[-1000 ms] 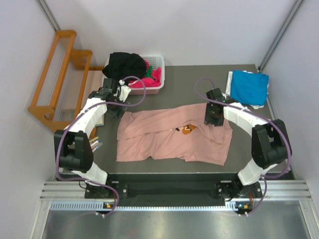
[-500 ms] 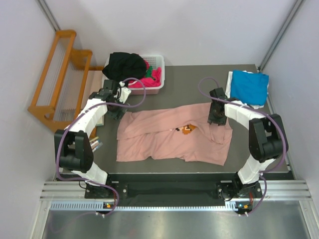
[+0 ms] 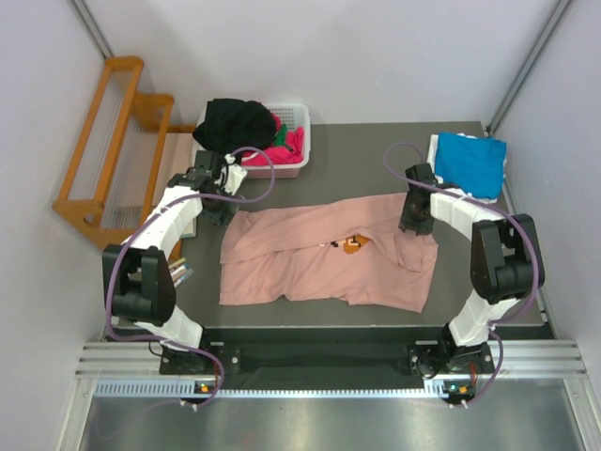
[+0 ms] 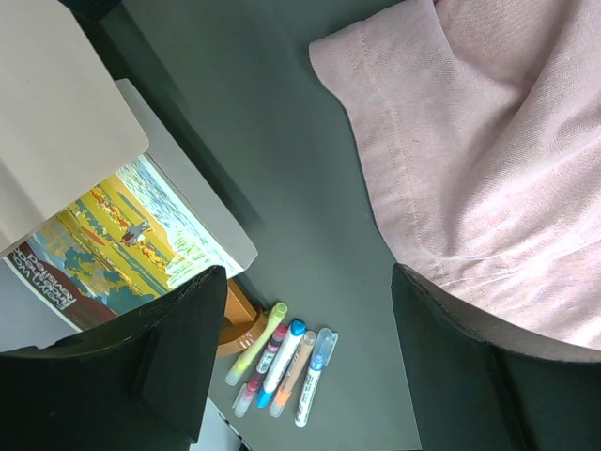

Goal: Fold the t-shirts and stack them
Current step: Fold the tshirt

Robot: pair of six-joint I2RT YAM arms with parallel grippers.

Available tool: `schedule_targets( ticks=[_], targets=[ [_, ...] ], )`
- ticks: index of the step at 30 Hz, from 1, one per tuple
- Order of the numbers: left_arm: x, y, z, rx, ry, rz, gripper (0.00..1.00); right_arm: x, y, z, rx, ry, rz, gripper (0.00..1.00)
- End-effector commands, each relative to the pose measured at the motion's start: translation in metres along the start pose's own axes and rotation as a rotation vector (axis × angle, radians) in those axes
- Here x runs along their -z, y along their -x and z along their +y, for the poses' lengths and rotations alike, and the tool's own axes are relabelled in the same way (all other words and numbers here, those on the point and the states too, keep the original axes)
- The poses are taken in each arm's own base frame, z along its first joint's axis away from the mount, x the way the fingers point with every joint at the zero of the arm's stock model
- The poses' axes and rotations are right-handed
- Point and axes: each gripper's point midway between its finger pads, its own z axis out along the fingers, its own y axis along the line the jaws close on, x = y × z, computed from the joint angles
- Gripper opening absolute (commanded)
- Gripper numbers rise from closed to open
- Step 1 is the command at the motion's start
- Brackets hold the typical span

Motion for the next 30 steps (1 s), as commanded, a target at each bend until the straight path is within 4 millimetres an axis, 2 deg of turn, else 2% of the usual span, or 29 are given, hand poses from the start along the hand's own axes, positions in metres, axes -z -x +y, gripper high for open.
schedule_targets(
  ticks=[1,9,18,23,26,30],
  targets=[
    [0.009,0.012,0.007,0.007,0.029,-0.056,0.75,0.006,0.015,0.017,0.017,0.044,-0.047,0.39],
    [0.014,0.019,0.008,0.017,0.024,-0.072,0.75,0.005,0.010,0.025,0.047,0.047,-0.035,0.39],
    [0.017,0.021,0.008,0.020,0.021,-0.078,0.75,0.000,-0.006,0.043,0.102,0.062,-0.001,0.38],
    [0.015,0.019,0.008,0.017,0.022,-0.071,0.75,0.004,-0.011,0.055,0.127,0.078,-0.007,0.38],
    [0.013,0.018,0.007,0.017,0.021,-0.070,0.75,0.011,-0.021,0.060,0.153,0.085,-0.006,0.38],
    [0.014,0.018,0.007,0.018,0.020,-0.072,0.75,0.015,-0.027,0.057,0.164,0.074,-0.010,0.38]
  ],
)
